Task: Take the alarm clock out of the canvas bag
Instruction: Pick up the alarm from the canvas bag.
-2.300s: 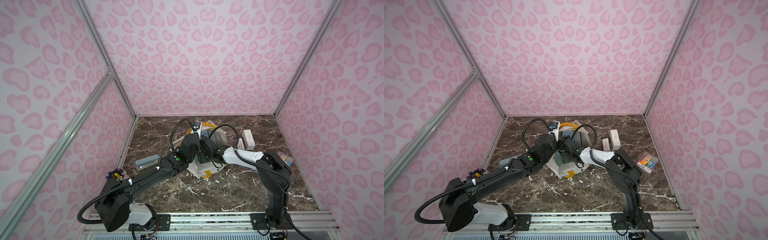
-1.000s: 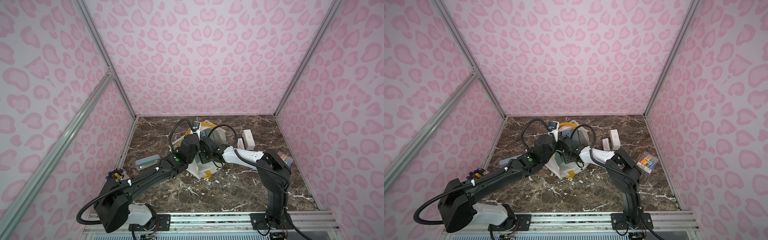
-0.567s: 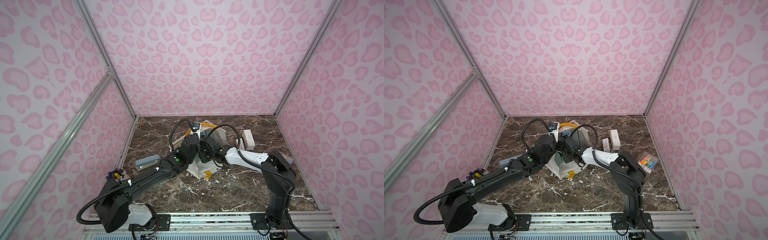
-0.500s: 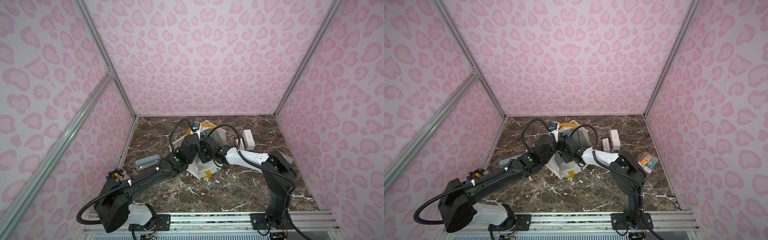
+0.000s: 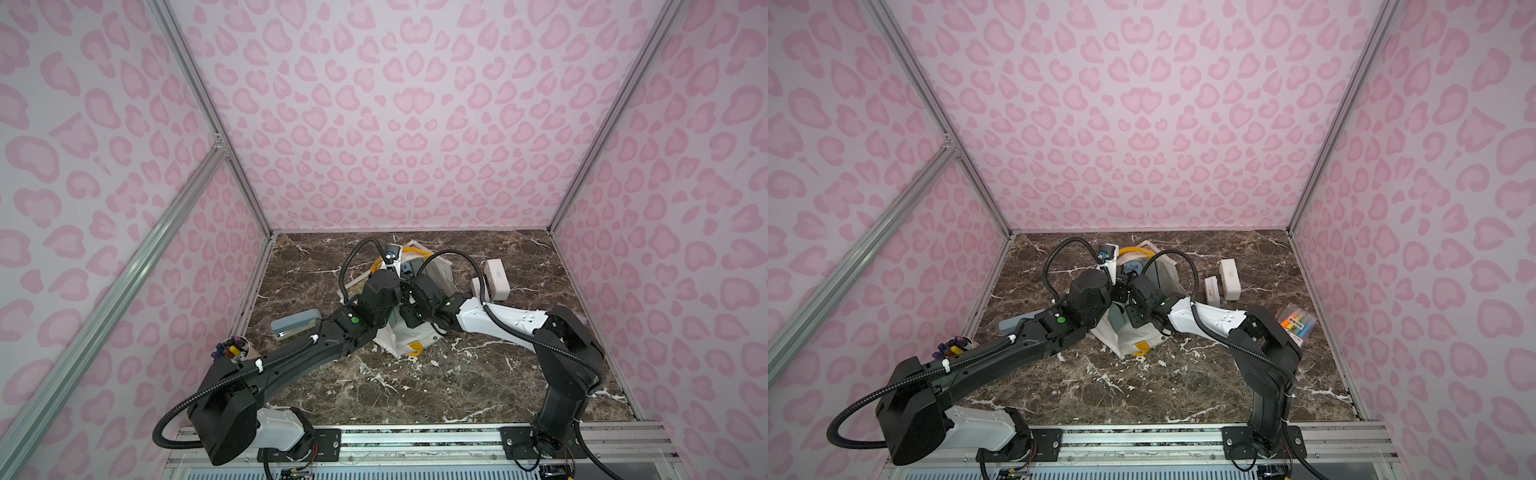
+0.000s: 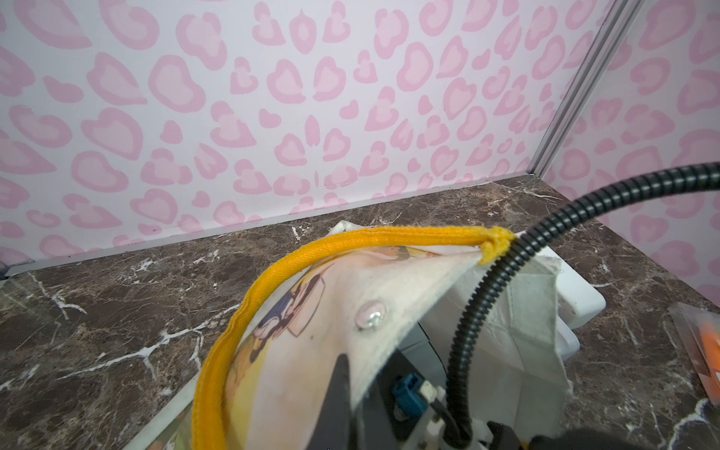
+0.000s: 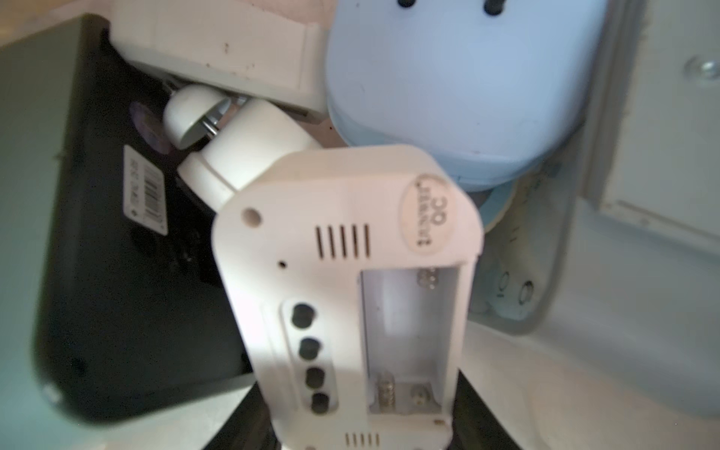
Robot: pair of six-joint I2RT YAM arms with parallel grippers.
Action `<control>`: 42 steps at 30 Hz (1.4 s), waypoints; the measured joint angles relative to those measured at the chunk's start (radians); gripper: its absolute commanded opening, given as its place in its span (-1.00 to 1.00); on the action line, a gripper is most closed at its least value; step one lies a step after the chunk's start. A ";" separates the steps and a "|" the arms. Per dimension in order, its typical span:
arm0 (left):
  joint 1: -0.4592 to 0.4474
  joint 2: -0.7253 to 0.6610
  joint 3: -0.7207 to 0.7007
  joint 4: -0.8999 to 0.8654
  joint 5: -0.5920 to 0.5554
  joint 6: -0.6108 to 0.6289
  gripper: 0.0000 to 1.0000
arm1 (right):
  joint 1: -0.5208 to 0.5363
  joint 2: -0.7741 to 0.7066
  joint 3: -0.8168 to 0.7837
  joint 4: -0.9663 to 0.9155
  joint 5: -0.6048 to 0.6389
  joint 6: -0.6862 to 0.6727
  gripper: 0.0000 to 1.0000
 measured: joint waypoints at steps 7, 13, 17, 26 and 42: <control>-0.001 0.000 0.009 -0.023 -0.018 0.003 -0.93 | 0.000 -0.089 -0.079 0.029 -0.003 -0.020 0.02; -0.001 0.000 0.016 -0.036 -0.026 0.003 -0.94 | 0.000 -0.169 -0.148 0.032 -0.011 -0.032 0.02; -0.001 0.001 0.021 -0.043 -0.034 0.003 -0.94 | 0.000 -0.204 -0.177 0.031 -0.012 -0.046 0.02; -0.001 0.002 0.028 -0.060 -0.044 0.003 -0.93 | -0.006 -0.295 -0.246 0.035 -0.007 -0.045 0.02; -0.001 0.002 0.028 -0.061 -0.062 0.002 -0.93 | -0.051 -0.514 -0.385 0.027 0.097 0.026 0.01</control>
